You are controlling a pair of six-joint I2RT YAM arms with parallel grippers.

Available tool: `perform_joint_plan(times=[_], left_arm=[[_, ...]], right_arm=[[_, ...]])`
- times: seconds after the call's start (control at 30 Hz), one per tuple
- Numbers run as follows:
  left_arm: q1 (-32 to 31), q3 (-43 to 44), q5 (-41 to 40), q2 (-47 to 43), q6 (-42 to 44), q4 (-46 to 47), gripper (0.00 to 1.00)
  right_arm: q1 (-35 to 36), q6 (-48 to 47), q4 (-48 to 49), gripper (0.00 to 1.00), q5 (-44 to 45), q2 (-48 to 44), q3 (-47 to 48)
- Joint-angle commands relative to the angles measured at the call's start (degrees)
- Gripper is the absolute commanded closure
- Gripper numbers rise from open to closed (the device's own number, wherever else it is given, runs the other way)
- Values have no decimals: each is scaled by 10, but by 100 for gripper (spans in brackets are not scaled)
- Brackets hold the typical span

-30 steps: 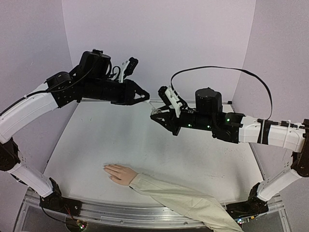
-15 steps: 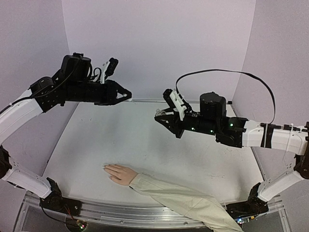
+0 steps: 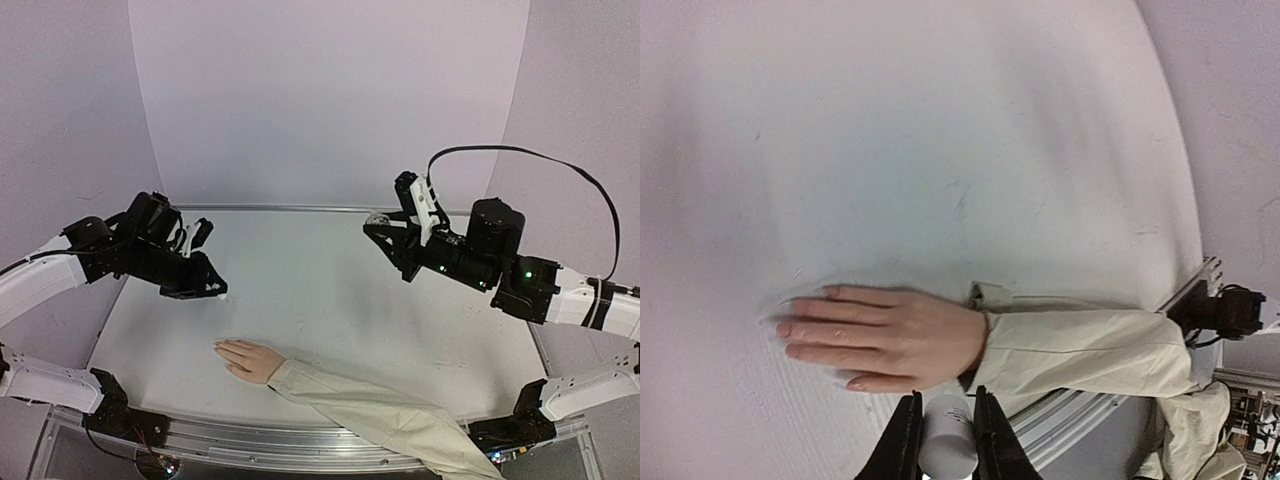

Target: Paint the nails

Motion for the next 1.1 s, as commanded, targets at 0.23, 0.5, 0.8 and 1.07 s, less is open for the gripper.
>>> perform_joint_plan(times=[0.23, 0.5, 0.8, 1.07], left_arm=[[2, -126, -80, -56, -60, 28, 100], [2, -174, -116, -36, -46, 72, 100], [24, -207, -124, -29, -48, 128, 100], [59, -204, -90, 7, -26, 152, 100]], right_arm=[[0, 24, -2, 100, 95, -46, -8], [0, 33, -15, 100, 104, -29, 11], [0, 39, -24, 100, 104, -15, 22], [0, 45, -23, 100, 96, -3, 27]])
